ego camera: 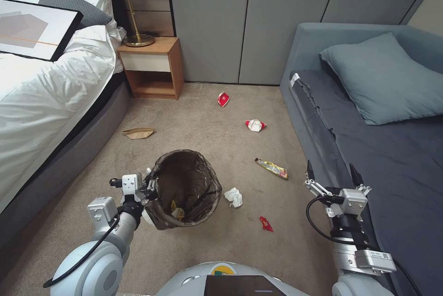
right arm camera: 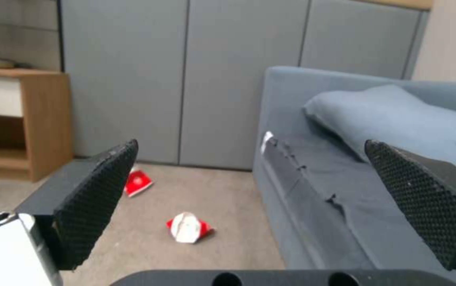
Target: Pick up the trash bin, then pick up the garbage from the floor and place it into the trash bin.
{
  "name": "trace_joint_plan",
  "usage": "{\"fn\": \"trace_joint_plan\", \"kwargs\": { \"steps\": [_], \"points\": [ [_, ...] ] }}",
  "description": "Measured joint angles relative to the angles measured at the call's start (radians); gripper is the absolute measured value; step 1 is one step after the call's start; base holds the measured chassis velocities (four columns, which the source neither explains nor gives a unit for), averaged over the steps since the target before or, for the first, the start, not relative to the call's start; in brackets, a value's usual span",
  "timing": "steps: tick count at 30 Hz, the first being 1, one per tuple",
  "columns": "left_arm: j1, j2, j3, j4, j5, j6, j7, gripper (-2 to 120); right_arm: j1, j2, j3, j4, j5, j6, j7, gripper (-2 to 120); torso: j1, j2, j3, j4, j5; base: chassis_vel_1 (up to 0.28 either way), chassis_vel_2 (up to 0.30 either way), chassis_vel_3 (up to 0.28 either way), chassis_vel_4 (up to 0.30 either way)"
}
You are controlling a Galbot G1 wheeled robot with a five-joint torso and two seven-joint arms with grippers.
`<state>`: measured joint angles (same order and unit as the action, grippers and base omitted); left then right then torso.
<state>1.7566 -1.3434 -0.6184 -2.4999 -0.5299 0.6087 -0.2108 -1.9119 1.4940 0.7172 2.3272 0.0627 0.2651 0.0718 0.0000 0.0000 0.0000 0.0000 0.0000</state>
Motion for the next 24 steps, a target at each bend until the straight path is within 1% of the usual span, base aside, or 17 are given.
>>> {"fn": "trace_joint_plan", "kwargs": {
  "steps": [1, 4, 5, 8, 9, 11, 12, 15, 16, 19, 20, 24],
  "points": [
    [0.000, 0.000, 0.000, 0.000, 0.000, 0.000, 0.000, 8, 0.000, 0.000, 0.000, 0.000, 0.000, 0.000, 0.000, 100, 0.000, 0.000, 0.000, 0.0000, 0.0000, 0.000, 0.000, 0.000, 0.000],
    [0.002, 0.003, -0.003, 0.000, 0.000, 0.000, 0.000, 8, 0.020, -0.026, 0.020, -0.012, 0.042, -0.062, -0.044, 100, 0.000, 0.000, 0.000, -0.0001, 0.0000, 0.000, 0.000, 0.000, 0.000],
    [0.002, 0.003, -0.003, 0.000, 0.000, 0.000, 0.000, 8, 0.020, -0.026, 0.020, -0.012, 0.042, -0.062, -0.044, 100, 0.000, 0.000, 0.000, -0.0001, 0.0000, 0.000, 0.000, 0.000, 0.000],
    [0.006, 0.008, -0.012, 0.000, -0.002, -0.003, 0.000, 8, 0.044, -0.093, 0.041, -0.044, 0.103, -0.132, -0.079, 100, 0.000, 0.000, 0.000, 0.0001, 0.0001, 0.000, 0.000, 0.000, 0.000],
    [0.006, 0.008, -0.012, 0.000, -0.002, -0.003, 0.000, 8, 0.044, -0.093, 0.041, -0.044, 0.103, -0.132, -0.079, 100, 0.000, 0.000, 0.000, 0.0001, 0.0001, 0.000, 0.000, 0.000, 0.000],
    [0.010, 0.010, -0.018, 0.000, -0.004, -0.004, 0.000, 8, 0.056, -0.131, 0.042, -0.062, 0.143, -0.175, -0.092, 100, 0.000, 0.000, 0.000, 0.0002, 0.0002, 0.000, 0.000, 0.000, 0.000],
    [0.010, 0.010, -0.018, 0.000, -0.004, -0.004, 0.000, 8, 0.056, -0.131, 0.042, -0.062, 0.143, -0.175, -0.092, 100, 0.000, 0.000, 0.000, 0.0002, 0.0002, 0.000, 0.000, 0.000, 0.000],
    [0.016, 0.012, -0.023, 0.000, -0.004, -0.006, 0.000, 8, 0.068, -0.187, 0.021, -0.095, 0.198, -0.237, -0.102, 100, 0.000, 0.000, 0.000, 0.0000, 0.0001, 0.000, 0.000, 0.000, 0.000],
    [0.016, 0.012, -0.023, 0.000, -0.004, -0.006, 0.000, 8, 0.068, -0.187, 0.021, -0.095, 0.198, -0.237, -0.102, 100, 0.000, 0.000, 0.000, 0.0000, 0.0001, 0.000, 0.000, 0.000, 0.000],
    [0.021, 0.012, -0.029, 0.000, -0.005, -0.007, 0.000, 8, 0.086, -0.238, -0.017, -0.132, 0.226, -0.274, -0.108, 100, 0.000, 0.000, 0.000, 0.0000, 0.0002, 0.000, 0.000, 0.000, 0.000],
    [0.021, 0.012, -0.029, 0.000, -0.005, -0.007, 0.000, 8, 0.086, -0.238, -0.017, -0.132, 0.226, -0.274, -0.108, 100, 0.000, 0.000, 0.000, 0.0000, 0.0002, 0.000, 0.000, 0.000, 0.000],
    [0.025, 0.017, -0.042, 0.000, -0.009, -0.007, 0.000, 8, 0.116, -0.327, -0.088, -0.180, 0.285, -0.348, -0.118, 100, 0.000, 0.000, 0.000, 0.0000, 0.0002, 0.000, 0.000, 0.000, 0.000]
  ]
}}
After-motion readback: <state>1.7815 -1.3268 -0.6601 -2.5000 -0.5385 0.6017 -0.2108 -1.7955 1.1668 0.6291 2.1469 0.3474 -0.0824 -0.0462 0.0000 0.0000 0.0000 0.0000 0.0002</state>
